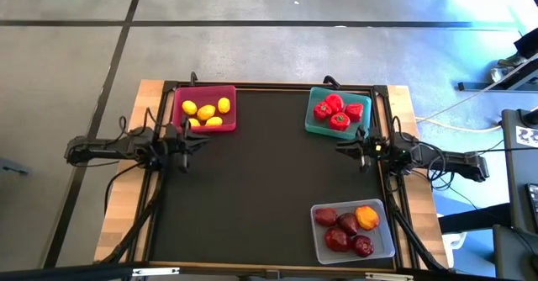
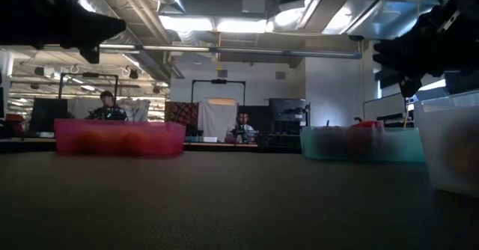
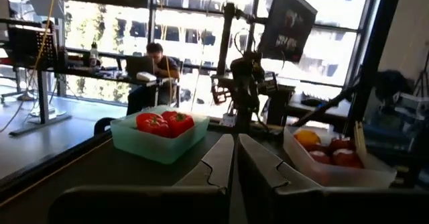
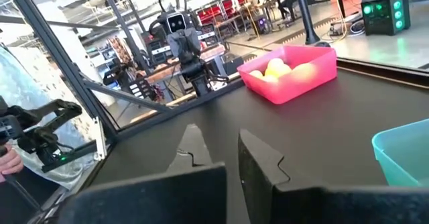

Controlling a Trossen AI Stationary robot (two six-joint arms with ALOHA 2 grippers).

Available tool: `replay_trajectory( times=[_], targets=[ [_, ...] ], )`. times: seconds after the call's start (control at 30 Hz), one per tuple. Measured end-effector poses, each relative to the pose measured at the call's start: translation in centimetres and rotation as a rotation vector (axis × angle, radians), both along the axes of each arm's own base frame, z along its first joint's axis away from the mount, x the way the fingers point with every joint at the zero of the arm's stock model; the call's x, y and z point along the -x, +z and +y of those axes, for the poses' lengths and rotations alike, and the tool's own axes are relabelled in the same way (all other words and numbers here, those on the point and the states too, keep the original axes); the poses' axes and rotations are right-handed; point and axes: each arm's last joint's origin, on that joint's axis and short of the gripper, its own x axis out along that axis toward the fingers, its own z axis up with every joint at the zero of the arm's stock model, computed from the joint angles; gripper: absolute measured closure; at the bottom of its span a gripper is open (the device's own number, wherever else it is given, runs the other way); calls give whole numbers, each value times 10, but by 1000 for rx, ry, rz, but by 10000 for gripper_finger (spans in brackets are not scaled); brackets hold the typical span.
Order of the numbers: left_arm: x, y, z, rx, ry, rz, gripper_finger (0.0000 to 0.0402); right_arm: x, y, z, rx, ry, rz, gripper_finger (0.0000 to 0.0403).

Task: Sort produce into baskets
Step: Return to Home Position

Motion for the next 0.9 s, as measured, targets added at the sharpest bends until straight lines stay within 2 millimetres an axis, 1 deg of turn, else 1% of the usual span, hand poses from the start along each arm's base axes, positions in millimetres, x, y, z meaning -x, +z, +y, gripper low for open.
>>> replay_trajectory(
  times=[0.1, 0.23, 0.9],
  targets=[
    [0, -9, 0, 23, 0, -16, 384, 0, 0, 0, -1, 0, 1, 386],
    [-1, -18, 0, 38, 1, 84, 384, 0, 0, 0, -2, 0, 3, 386],
    [-2, -19, 0, 21, -12, 98, 384, 0, -1, 0, -2, 0, 5, 386]
  ],
)
